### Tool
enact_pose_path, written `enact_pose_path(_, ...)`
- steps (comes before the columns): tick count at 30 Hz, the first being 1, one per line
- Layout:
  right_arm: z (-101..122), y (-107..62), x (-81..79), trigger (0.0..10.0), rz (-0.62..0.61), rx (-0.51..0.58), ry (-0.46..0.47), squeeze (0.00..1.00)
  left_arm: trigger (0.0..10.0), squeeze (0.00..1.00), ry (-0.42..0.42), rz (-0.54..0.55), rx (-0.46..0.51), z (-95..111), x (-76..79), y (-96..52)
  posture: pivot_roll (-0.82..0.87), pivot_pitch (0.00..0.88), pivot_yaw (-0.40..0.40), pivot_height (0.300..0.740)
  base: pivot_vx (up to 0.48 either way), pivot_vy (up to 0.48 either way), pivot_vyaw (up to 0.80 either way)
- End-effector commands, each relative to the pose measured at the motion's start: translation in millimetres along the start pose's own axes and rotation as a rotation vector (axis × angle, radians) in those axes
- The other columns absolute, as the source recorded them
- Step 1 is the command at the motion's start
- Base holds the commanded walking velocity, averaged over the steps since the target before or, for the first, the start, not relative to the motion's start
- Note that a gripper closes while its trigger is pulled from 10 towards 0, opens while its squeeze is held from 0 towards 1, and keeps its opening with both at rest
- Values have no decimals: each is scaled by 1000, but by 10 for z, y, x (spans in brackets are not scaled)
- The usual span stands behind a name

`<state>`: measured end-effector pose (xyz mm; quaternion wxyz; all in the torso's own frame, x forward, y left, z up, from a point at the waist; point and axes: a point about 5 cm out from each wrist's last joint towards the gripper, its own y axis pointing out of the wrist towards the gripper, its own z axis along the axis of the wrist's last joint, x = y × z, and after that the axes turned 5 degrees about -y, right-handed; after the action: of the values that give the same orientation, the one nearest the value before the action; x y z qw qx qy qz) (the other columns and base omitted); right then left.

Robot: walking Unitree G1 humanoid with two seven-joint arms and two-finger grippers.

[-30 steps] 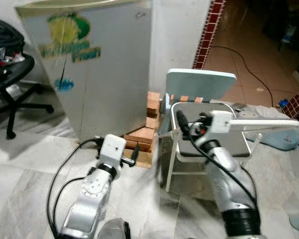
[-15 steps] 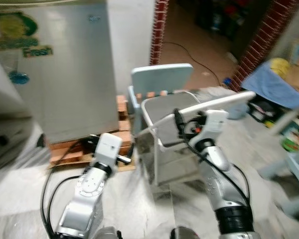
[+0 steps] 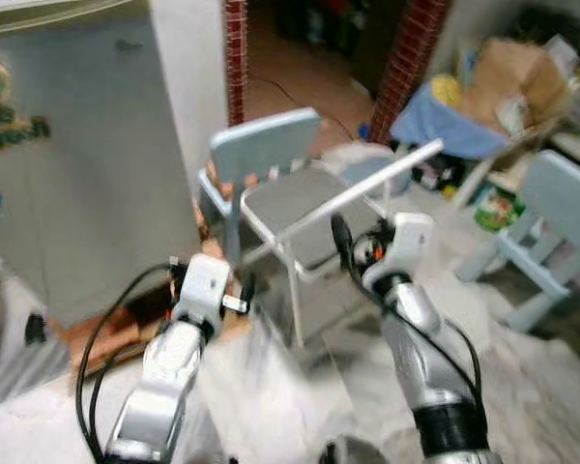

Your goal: Restocking fridge

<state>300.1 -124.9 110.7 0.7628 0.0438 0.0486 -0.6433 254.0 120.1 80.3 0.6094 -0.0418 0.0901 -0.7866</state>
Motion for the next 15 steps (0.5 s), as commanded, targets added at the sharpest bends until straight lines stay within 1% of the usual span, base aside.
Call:
enact_pose_path(1, 6, -32, 117, 10000, -42, 5, -8, 0, 10000, 0, -19, 10, 29, 45, 28, 23, 56, 30, -9, 740, 0, 480, -550)
enact_pose_path(2, 0, -35, 124, 10000, -44, 4, -8, 0, 10000, 0, -26, 18, 36, 55, 22, 25, 55, 30, -9, 740, 0, 480, -425)
enact_pose_path(8, -18, -54, 136, 10000, -49, 3, -19, 0, 10000, 0, -42, 70, 93, 149, -45, 48, 53, 29, -10, 740, 0, 480, 0)
enact_pose_path(14, -14, -31, 130, 10000, -48, 4, -27, 0, 10000, 0, -39, 88, 110, 166, -96, 68, 56, 26, -11, 740, 0, 480, 0)
enact_pose_path(15, -15, -23, 126, 10000, -45, 2, -35, 0, 10000, 0, -38, 92, 113, 169, -103, 66, 57, 25, -11, 740, 0, 480, -406)
